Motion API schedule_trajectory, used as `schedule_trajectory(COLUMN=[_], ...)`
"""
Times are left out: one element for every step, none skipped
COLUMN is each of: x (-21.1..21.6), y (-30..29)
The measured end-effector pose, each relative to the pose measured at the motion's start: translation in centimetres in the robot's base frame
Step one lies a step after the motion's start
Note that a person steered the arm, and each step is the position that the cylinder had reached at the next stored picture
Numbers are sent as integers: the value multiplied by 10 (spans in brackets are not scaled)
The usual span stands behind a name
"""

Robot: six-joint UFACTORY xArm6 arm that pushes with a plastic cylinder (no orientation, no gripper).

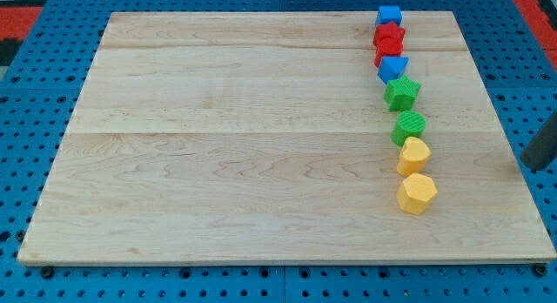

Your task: Push the green star towards the center

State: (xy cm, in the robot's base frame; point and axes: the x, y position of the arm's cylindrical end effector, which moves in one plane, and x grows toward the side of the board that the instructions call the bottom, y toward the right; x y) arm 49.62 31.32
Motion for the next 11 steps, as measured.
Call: schedule_trajectory(x=[-21, -68, -118, -123, -122, -122, -122, -120, -121, -114, -86], y=[-4, -31, -47, -93, -102, -102, -106, -123, -124, -149, -170])
